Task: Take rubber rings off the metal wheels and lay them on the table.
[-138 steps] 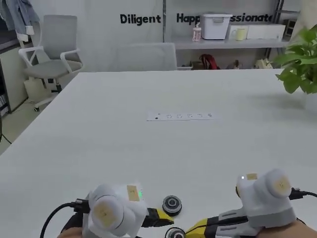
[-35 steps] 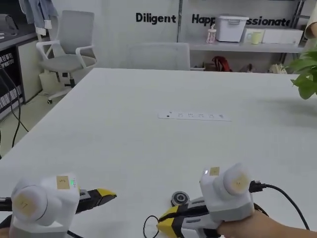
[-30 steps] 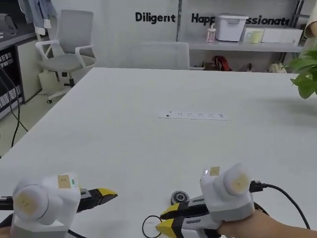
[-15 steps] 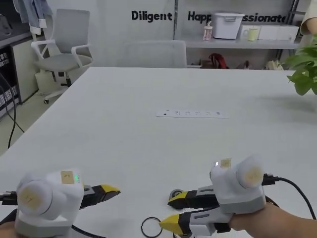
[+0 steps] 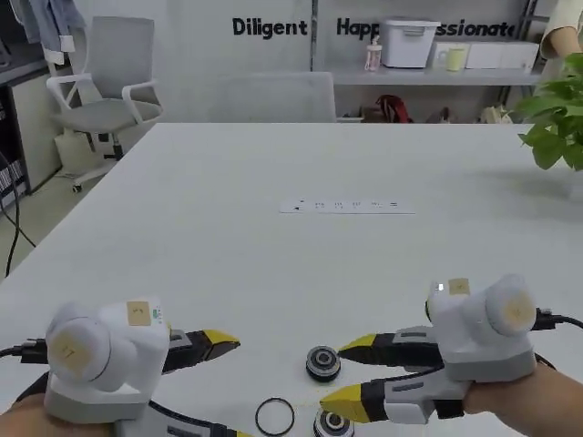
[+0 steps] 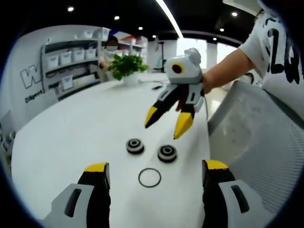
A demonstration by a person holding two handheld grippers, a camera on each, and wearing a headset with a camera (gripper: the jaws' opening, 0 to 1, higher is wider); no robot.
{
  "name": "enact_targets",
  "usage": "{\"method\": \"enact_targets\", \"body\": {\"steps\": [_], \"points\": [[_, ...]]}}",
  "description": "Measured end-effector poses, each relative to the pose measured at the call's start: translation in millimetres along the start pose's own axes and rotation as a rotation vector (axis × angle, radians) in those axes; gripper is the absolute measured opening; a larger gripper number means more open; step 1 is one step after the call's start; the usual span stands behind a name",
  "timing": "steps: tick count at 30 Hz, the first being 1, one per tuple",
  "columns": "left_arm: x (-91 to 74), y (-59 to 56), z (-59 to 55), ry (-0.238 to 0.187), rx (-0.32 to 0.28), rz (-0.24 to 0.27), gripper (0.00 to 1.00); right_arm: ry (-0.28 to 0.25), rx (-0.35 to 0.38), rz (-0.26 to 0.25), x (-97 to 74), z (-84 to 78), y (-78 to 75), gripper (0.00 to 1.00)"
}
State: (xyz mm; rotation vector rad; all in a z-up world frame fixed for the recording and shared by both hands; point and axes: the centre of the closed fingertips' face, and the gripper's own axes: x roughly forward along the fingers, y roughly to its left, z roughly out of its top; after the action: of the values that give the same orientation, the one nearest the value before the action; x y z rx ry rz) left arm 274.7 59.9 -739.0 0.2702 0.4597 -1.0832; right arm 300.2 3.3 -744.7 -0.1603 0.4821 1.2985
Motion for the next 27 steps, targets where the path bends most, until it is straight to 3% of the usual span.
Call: {"method": "enact_targets", "body": {"steps": [14,27], "points": [[18.0,-3.8,14.3,-0.012,0.029,-0.032,0.76,0.042,-0.042,-0.004,-9.7,-19.7,-0.4,0.47],[35.9,-9.7,13.5,0.010,0.045,-0.070,0.66,0.087,-0.046,0.000,-9.2,-42.2,-3.9,0.45]]}}
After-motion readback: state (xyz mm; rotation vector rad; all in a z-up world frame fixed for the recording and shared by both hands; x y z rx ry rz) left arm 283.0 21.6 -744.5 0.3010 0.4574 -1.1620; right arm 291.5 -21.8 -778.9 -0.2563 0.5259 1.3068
